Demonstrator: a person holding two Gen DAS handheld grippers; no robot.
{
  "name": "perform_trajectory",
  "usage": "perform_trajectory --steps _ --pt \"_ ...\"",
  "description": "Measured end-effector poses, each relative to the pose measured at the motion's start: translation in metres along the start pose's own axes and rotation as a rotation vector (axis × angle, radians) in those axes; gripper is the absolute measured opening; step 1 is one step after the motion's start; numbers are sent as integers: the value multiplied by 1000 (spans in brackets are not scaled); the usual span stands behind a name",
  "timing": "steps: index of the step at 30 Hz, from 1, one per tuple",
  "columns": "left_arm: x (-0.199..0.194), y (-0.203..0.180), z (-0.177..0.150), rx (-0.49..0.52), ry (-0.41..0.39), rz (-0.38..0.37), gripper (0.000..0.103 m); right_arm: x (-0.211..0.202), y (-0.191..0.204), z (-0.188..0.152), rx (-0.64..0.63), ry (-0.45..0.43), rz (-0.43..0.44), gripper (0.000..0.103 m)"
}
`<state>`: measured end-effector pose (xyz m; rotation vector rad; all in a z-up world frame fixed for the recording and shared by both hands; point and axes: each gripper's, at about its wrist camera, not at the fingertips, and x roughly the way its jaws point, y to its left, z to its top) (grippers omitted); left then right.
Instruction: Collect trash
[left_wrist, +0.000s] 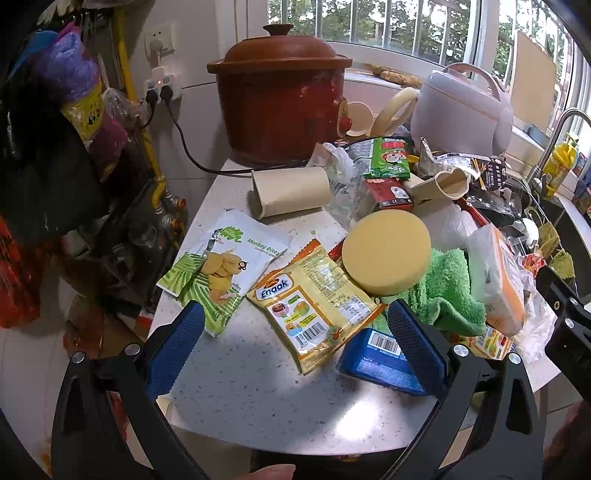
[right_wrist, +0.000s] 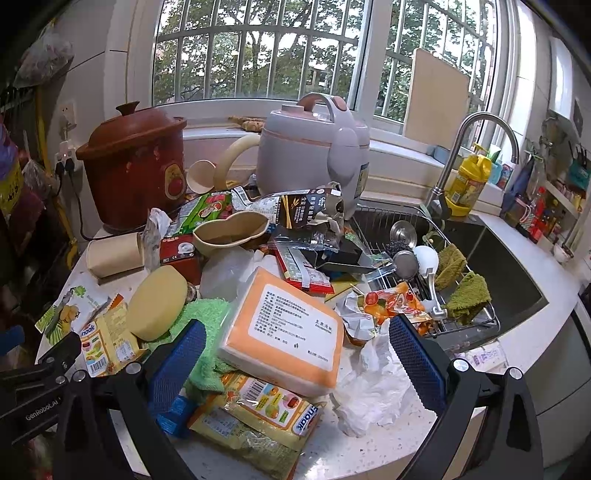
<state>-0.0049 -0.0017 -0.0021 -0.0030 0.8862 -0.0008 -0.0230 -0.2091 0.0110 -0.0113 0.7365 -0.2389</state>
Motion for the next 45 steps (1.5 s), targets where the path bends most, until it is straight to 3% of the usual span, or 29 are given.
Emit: perform_trajectory --steps 45 --pt "1 -9 2 -22 8 -1 97 3 -5 2 -9 8 10 98"
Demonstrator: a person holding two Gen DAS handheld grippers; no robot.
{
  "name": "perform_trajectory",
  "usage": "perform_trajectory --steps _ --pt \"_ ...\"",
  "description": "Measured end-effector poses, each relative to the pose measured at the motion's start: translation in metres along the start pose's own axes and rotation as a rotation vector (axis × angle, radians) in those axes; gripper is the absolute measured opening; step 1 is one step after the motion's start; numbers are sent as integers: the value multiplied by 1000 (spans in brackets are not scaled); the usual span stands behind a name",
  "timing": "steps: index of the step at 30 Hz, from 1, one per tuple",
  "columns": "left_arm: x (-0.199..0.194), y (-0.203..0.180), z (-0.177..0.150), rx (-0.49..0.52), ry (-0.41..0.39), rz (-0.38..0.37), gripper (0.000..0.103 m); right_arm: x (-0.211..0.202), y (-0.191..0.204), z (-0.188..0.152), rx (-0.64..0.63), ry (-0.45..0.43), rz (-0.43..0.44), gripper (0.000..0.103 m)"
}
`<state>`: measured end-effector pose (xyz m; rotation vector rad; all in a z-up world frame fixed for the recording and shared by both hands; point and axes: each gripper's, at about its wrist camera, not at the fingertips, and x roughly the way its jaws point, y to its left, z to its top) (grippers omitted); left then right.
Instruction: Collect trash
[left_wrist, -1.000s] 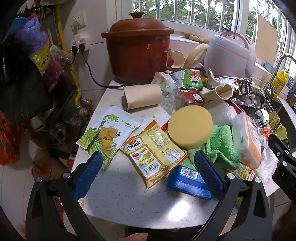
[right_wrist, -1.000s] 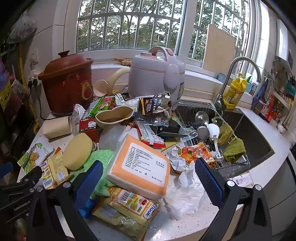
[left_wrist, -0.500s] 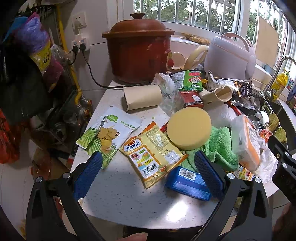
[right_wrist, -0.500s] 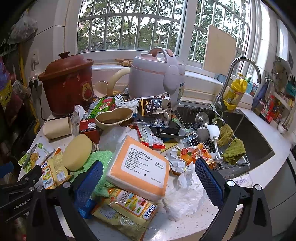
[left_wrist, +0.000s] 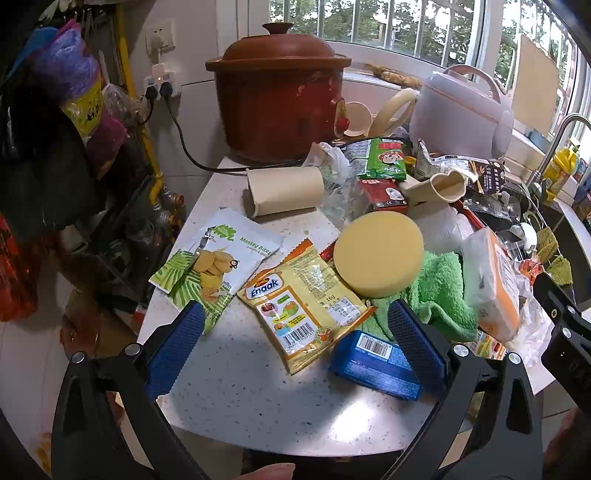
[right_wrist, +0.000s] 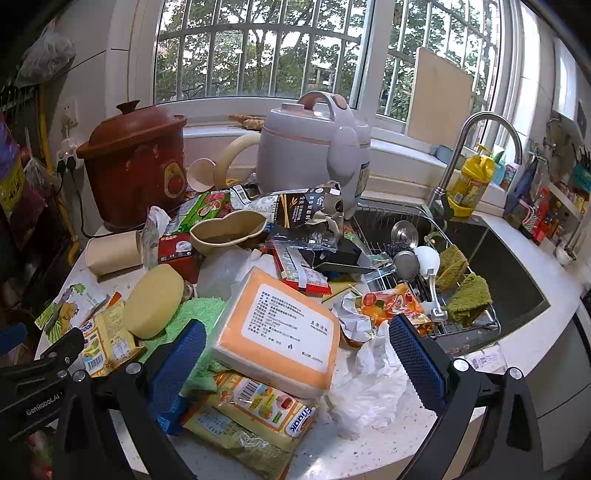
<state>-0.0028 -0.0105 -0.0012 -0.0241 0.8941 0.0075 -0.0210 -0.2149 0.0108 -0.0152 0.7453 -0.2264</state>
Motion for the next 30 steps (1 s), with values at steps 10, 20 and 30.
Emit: perform_trajectory --steps 10,20,30 --pt "1 1 -1 4 1 1 97 3 0 -2 1 6 1 98" --pt "11 -3 -4 13 22 -15 97 13 -5 -9 -5 33 2 98" --pt "35 -22 9 100 42 -48 97 45 -8 -5 7 94 74 98"
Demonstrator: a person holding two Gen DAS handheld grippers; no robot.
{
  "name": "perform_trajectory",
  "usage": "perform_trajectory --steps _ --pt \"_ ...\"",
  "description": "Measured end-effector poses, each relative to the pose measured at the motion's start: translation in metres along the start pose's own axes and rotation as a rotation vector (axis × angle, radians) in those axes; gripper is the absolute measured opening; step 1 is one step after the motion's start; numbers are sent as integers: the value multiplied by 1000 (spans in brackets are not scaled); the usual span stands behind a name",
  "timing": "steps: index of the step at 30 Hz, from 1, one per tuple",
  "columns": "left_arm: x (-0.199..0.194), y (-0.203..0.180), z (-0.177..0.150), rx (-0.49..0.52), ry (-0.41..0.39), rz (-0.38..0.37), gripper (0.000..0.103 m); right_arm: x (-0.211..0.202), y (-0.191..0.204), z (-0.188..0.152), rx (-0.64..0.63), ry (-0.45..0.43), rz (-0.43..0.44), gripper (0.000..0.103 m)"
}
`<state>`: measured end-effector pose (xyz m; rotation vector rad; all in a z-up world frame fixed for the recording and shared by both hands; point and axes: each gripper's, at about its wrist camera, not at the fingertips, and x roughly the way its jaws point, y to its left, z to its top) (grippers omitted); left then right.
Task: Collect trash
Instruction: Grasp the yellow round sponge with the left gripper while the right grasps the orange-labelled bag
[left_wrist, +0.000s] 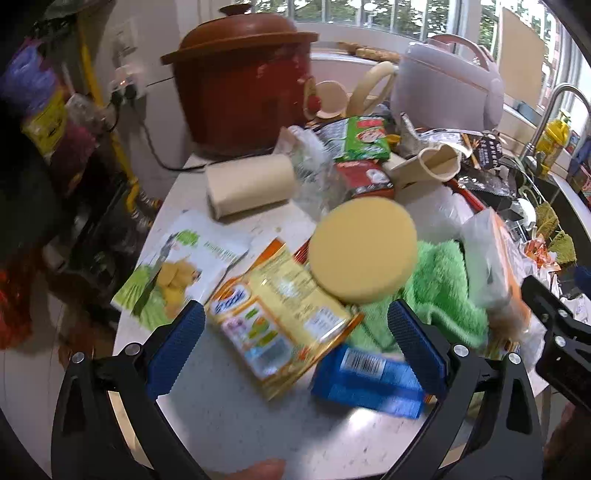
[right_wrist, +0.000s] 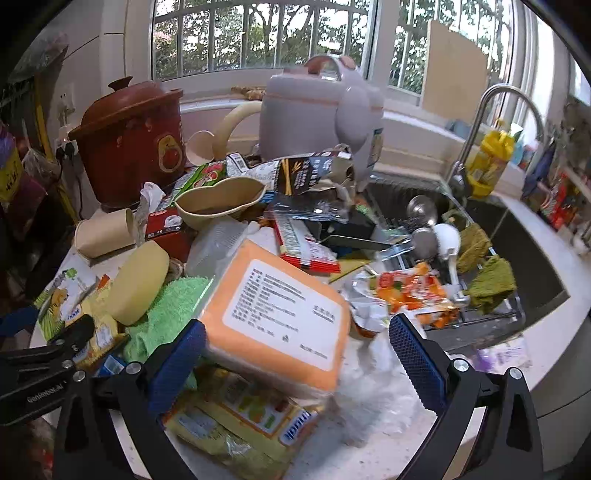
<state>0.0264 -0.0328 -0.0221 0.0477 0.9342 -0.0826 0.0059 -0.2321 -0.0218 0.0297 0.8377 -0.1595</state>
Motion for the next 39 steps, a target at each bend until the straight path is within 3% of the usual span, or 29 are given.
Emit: perform_trajectory --steps 8,12,16,19,21,23,30,35,38,39 --pt "6 2 5 66 -20 -5 97 39 9 14 76 100 41 98" --pt "7 7 4 58 -9 -14 97 66 8 9 166 213 76 99" --pt "9 5 5 82 -9 -16 97 69 11 7 137 191 65 99" --pt "14 0 9 110 -4 -24 97 64 12 8 113 156 85 85" --pt "16 -3 12 121 -3 -36 97 58 17 10 68 129 90 65" --pt "18 -5 15 125 -4 -40 97 52 21 12 34 108 90 55" --pt "23 -20 25 165 -5 -88 97 38 7 21 32 89 163 45" --pt "28 -35 27 205 -8 -81 97 37 -3 16 25 101 159 46" --pt "35 -46 28 240 -6 -59 96 47 -7 12 31 144 67 86" --pt "39 -47 29 248 -4 -43 96 58 -10 12 41 185 -1 93"
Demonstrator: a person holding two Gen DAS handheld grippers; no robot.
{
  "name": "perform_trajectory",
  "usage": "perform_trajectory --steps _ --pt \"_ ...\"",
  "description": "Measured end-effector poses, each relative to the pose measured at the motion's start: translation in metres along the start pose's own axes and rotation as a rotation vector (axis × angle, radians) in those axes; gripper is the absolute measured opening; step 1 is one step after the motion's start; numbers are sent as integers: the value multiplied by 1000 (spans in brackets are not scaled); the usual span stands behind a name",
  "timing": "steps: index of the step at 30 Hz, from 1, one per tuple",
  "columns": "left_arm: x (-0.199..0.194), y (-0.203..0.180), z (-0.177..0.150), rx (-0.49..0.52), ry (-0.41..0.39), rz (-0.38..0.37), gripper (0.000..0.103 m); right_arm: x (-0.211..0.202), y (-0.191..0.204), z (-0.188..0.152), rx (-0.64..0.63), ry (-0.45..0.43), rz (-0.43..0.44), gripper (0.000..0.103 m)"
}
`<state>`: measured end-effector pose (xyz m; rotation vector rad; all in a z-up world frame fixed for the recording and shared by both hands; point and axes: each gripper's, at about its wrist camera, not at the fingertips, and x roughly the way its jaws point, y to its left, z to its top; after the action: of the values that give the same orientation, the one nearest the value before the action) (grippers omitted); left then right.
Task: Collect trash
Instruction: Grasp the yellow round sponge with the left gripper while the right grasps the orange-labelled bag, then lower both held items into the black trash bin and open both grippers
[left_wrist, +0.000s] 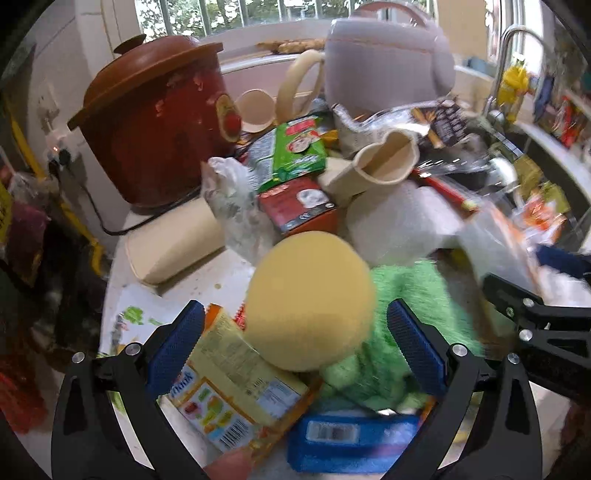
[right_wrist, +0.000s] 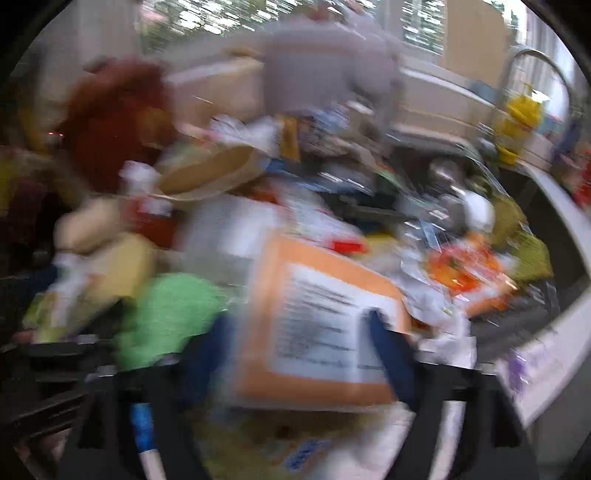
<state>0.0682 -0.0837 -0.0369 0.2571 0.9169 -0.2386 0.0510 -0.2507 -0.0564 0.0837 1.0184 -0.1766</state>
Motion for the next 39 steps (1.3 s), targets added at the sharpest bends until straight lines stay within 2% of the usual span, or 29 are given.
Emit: perform_trajectory --steps 1,3,5,8,11,12,16,18,21,27,36,39 --pt "3 1 0 2 4 -1 96 8 -2 1 1 29 -17 99" --pt "12 7 0 -24 18 -20 96 28 -3 0 4 111 -23 99" --pt "19 9 2 -32 39 -43 96 29 0 0 -7 91 -40 99" --pt "30 4 9 20 62 -27 96 31 3 0 -22 86 -42 98" --pt "46 -1 12 76 104 7 95 29 -2 -1 -27 67 19 94" --pt "48 -2 11 81 101 1 87 28 -3 -2 -28 66 35 92" --pt "43 0 6 38 85 -27 81 19 -10 -2 -41 35 99 77" --pt "38 4 6 10 75 -45 77 12 -10 -1 -64 21 124 65" --pt "24 9 9 -15 42 -48 74 2 -9 2 -91 2 150 53" --pt "-5 15 17 -36 -13 -10 73 -13 -15 7 -99 -23 192 41" --pt "-55 9 14 -90 -90 -34 73 -45 -40 16 -55 -59 317 33" --pt "-69 5 7 -123 -98 -40 73 -55 -37 15 -110 -67 332 33"
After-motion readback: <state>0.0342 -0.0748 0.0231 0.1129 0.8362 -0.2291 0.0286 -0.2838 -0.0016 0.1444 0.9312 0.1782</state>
